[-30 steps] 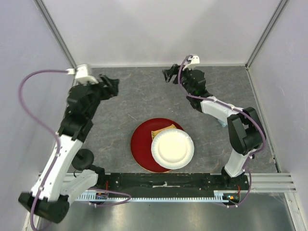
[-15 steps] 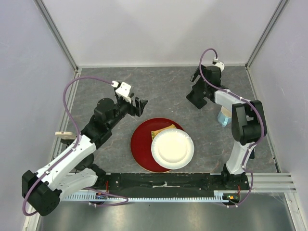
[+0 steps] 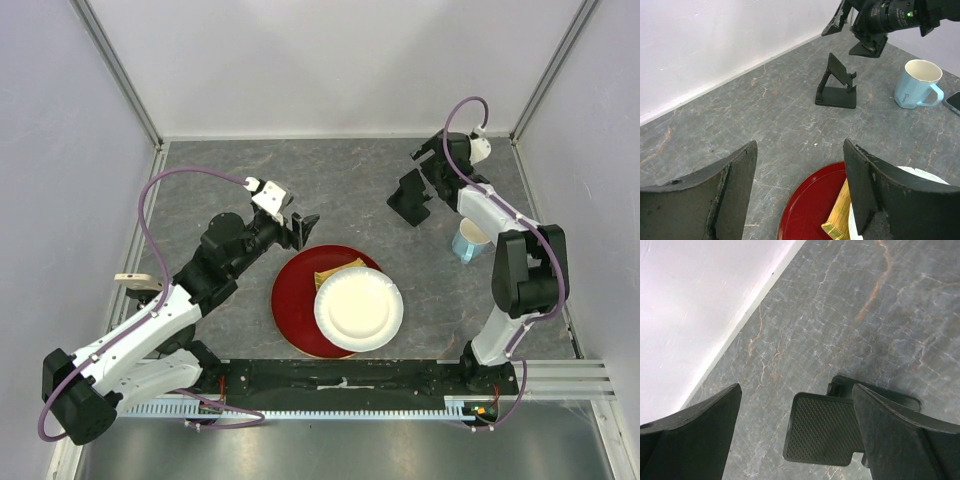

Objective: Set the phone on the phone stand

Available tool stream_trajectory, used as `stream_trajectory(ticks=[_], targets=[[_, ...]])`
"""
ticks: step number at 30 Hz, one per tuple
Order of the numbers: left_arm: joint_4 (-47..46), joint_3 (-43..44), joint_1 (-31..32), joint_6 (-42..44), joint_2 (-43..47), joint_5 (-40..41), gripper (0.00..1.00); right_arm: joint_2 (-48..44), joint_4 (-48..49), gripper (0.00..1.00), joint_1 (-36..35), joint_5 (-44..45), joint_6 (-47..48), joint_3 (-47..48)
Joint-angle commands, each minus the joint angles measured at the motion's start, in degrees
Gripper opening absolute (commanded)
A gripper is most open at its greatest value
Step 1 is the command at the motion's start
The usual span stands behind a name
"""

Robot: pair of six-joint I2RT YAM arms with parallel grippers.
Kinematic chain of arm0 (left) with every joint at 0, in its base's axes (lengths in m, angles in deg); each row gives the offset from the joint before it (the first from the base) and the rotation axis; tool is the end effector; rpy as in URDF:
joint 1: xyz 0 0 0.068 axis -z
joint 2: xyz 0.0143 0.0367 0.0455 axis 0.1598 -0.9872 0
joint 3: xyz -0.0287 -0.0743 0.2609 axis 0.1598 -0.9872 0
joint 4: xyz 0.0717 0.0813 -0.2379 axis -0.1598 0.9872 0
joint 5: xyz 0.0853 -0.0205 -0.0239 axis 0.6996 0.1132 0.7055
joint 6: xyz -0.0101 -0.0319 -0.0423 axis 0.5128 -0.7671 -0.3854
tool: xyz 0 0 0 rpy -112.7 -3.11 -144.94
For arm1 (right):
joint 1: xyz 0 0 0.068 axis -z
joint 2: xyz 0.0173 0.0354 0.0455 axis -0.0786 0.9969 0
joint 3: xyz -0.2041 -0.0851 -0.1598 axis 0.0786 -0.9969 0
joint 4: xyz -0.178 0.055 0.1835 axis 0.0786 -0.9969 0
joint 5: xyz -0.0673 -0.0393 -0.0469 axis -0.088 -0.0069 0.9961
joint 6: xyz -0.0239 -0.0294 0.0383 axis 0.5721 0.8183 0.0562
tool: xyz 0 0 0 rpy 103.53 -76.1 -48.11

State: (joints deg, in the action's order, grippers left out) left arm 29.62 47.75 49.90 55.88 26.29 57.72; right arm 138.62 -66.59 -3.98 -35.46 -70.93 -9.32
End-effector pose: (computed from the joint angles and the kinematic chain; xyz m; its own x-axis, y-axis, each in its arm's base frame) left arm 0.1745 -0.1494 0.3433 0.0203 0.0434 -0.9989 0.6432 0.7643 0.0463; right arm 0.4075 0.0516 0.2554 -0.2253 0.7515 -0.6200 0.4385 0.6465 0.6243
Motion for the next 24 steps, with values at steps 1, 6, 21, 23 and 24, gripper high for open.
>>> stream_trajectory(ticks=[1,6,21,23,24], targets=[[-2.6,1.2,0.3,2.3,0.3,2.5,0.75,-2.5,-11.2,0.98,-0.3,5.0,-10.2,2.0],[-2.4,1.3,0.3,3.2,-0.6,3.4,0.74,0.6,-17.2,0.98,-1.3,3.7,-7.5,8.0],[-1.5,1.7,0.3,4.7,-1.3,4.6,0.74,2.1,-28.2,0.98,-3.5,3.5,-11.8,11.9],[-1.3,1.8,0.3,4.8,-1.4,4.8,0.74,1.7,-29.1,0.98,-4.7,6.1,-12.7,11.3],[-1.2,1.9,0.4,4.8,-1.4,4.7,0.74,1.7,-28.5,0.98,-4.9,7.0,-13.0,10.9]])
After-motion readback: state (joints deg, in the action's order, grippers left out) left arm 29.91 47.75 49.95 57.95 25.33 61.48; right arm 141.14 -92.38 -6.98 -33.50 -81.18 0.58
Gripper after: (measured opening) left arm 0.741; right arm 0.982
